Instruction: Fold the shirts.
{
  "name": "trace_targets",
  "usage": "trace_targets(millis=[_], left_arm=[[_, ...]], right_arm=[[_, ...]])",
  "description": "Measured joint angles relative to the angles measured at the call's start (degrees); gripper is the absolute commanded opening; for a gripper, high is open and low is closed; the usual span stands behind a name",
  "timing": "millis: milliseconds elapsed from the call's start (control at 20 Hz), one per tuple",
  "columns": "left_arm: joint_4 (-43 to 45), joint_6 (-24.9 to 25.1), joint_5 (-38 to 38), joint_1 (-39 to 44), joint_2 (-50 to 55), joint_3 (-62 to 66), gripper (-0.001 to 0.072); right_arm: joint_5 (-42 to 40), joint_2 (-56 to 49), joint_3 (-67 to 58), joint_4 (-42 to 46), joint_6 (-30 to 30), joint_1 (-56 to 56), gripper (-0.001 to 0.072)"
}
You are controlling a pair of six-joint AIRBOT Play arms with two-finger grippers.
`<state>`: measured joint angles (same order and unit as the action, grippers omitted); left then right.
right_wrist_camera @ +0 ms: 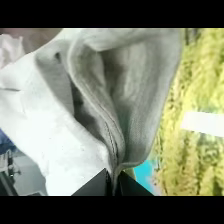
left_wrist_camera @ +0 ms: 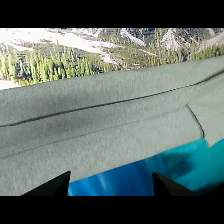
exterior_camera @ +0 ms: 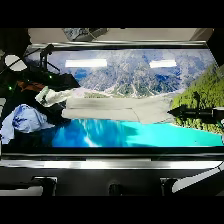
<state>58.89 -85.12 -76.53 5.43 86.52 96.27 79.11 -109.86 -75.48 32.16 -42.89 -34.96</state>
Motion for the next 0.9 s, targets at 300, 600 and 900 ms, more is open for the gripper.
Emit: trace_targets(millis=[300,600,900], left_arm=[[0.0,0.1,0.0,1.3,1.0,0.0,0.0041],[-2.4,0.2,5.3,11.4,8.4,0.0,0.0040],[-17.8,-0.9,17.8,23.9,20.0,0.0,0.0039]], right_arm=[[-3.6,7.6,0.0,1.4,-2.4,0.8,0.0045],[-2.0,22.5,0.0,6.5,-7.5,0.9,0.0045],[1.1,37.0,0.0,13.6,-12.6,0.9,0.0045]])
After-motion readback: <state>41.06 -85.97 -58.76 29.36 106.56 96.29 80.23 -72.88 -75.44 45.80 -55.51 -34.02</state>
